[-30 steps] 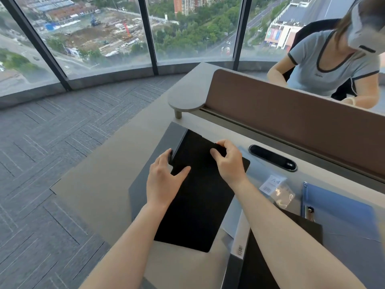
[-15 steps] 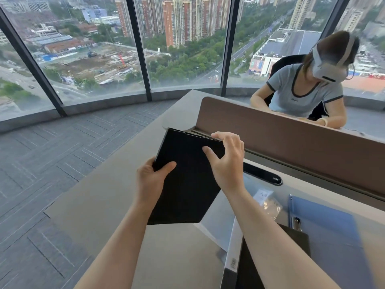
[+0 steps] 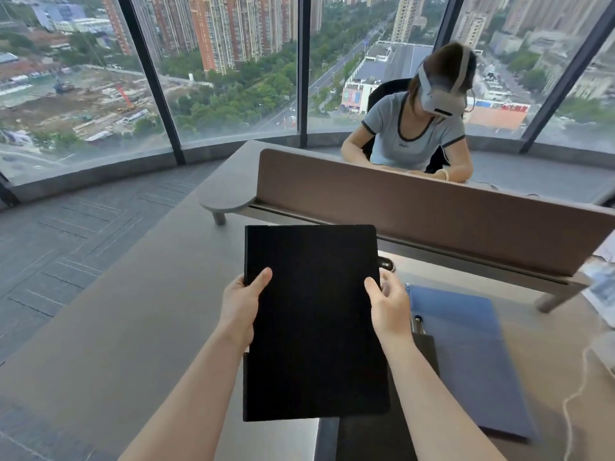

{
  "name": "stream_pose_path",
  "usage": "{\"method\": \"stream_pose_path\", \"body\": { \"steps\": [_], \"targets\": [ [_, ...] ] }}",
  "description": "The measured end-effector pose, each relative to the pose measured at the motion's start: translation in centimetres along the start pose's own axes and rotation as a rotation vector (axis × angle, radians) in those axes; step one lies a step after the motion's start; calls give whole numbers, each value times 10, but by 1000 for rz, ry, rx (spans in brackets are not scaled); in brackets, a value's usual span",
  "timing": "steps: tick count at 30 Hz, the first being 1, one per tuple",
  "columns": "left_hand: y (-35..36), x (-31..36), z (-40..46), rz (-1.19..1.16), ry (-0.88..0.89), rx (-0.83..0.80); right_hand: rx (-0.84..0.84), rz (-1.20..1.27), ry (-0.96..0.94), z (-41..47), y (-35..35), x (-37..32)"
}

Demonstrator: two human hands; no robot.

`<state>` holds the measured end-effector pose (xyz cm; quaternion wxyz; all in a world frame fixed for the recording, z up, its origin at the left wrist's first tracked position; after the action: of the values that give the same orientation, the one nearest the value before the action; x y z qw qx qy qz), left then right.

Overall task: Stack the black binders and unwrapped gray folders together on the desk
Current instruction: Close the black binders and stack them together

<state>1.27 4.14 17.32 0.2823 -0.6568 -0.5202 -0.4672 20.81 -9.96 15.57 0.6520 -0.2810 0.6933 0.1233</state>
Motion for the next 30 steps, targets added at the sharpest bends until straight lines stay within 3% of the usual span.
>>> {"method": "stream_pose_path", "body": {
  "steps": [9,18,30],
  "targets": [
    [65,-92,15,174,-212,-137,128,-124,230,-8,-74,86],
    [82,-170,0,561,-224,-211,177,-257,454,-26,-116,156],
    [88,-180,-11,816,-126,-96,230,-547,503,-26,-119,166]
  ]
}}
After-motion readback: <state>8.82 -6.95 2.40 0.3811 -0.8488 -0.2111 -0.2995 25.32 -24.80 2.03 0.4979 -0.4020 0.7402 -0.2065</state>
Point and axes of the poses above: each hand's wrist, its own z-axis towards the middle knuckle, its own y-axis out of the palm, x = y × z, the point moved 2 cm from there along z, towards the middle knuckle, and after that the axes turned 1 degree about y, right-handed, at the moved point
